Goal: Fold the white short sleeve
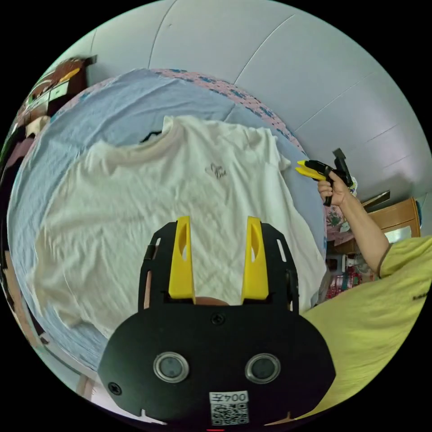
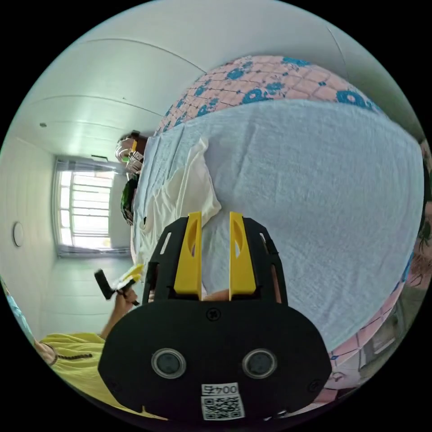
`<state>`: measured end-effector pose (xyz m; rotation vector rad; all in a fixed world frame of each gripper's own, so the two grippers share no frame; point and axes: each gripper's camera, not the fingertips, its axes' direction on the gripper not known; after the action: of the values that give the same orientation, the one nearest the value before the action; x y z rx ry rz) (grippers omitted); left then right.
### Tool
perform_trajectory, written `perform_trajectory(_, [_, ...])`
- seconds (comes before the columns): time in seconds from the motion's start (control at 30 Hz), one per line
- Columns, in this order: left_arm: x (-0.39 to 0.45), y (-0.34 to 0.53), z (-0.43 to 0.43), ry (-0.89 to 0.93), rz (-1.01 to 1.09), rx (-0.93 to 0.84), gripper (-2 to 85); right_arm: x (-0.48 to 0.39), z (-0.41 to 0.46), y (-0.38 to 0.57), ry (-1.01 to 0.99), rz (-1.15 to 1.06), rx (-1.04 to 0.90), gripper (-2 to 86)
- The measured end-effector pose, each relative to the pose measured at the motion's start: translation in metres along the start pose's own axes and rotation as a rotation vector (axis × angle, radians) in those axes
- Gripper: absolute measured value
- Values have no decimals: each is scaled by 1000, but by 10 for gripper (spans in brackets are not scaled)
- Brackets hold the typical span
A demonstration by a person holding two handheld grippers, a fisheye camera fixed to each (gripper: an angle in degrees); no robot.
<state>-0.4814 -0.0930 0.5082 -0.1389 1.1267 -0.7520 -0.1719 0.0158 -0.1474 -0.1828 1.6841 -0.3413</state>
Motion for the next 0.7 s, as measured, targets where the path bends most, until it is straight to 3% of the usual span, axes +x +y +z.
perform_trajectory(0.13, [-17, 107, -20, -12, -174, -17, 147, 15, 9, -2, -153, 100, 21, 108])
perform_trajectory(0.23, [-30, 138, -37, -44, -231, -29, 140, 9, 20, -12, -117, 130, 15, 95])
perform_trajectory(0.4, [-40, 149, -67, -54, -266, -6, 122, -41, 16, -13, 93, 9, 10, 42])
perform_trajectory(0.5, [-37, 154, -84, -80, -248, -11, 117, -84, -2, -1, 334, -162, 56, 35])
perform_trajectory(0.63, [-32, 161, -109, -106, -225, -25, 109, -70, 38, 4, 694, -252, 14, 13])
perform_trajectory(0.7, [-31, 166, -120, -104, -233, -21, 106, -65, 38, 10, 668, -277, 36, 14])
